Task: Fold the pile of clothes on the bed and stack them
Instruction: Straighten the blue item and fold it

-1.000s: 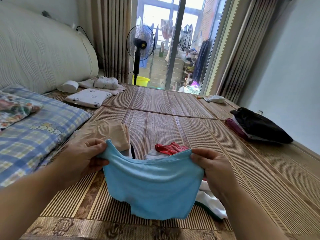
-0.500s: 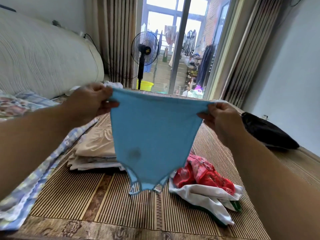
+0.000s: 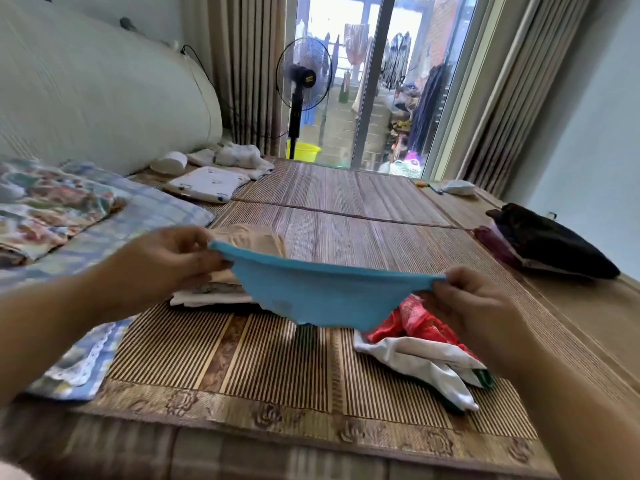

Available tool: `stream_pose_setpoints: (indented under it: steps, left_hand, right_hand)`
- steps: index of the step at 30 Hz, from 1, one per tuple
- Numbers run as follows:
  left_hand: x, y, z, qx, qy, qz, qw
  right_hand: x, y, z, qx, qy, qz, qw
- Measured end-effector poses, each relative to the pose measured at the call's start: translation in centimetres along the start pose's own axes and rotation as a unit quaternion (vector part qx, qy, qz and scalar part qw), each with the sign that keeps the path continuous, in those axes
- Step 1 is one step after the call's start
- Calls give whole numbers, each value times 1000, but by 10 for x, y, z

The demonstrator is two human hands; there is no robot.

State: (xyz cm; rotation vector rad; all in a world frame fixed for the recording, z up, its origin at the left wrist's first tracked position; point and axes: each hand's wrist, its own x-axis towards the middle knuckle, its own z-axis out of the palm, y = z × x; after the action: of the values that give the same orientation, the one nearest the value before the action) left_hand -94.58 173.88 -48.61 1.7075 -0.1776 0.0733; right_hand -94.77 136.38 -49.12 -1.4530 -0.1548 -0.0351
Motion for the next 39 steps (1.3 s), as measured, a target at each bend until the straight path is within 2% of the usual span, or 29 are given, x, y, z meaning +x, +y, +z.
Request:
stream_pose_setpoints:
  steps: [5,8,11,15,22,24,25,27,30,32,33,35,36,39]
  left_hand:
    - [-45,-77,14,47,-144,-171,974]
    - [-51,-102,19,31,-159,-242,957]
    - [-39,-110,18,29,-125,-281,951]
    - [-2,-112,15,6,-66,-274,959]
    - [85,-133,44,-16,64,-221,973]
    - [95,-150,53,69,86,-200,974]
    - [93,-157,54,177,79,-174,965]
    - [78,-168,51,364,27,-75,928]
    - [40,-164,47,453,-158,69,875]
    - [20,-164,44,500,-228,138,824]
    - [14,-166,43,524,-235,163,802]
    - [6,-169,43,535,-226,175,795]
    - [4,-170,44,534,-224,187,794]
    - [7,-172,48,554,-181,205,787]
  right_hand:
    - [-41,65,-27,-121,-56,195,972]
    - [-39,81,-35,-164,-72,275,944]
    - [-20,86,-36,-168,-55,276,945]
    - [30,94,-23,-204,16,217,955]
    - [142,134,10,-252,137,130,949]
    - [153,152,13,-311,137,134,931]
    - [151,160,13,-342,132,136,920]
    - [137,169,10,-401,104,110,903]
    - [95,173,4,-522,1,-44,852]
    - [67,171,-3,-561,-85,-118,815]
    - [57,171,-9,-580,-138,-117,795]
    - [43,175,-20,-607,-215,-86,760]
    - [39,176,-23,-615,-217,-94,752]
    - [35,178,-21,-632,-180,-190,729]
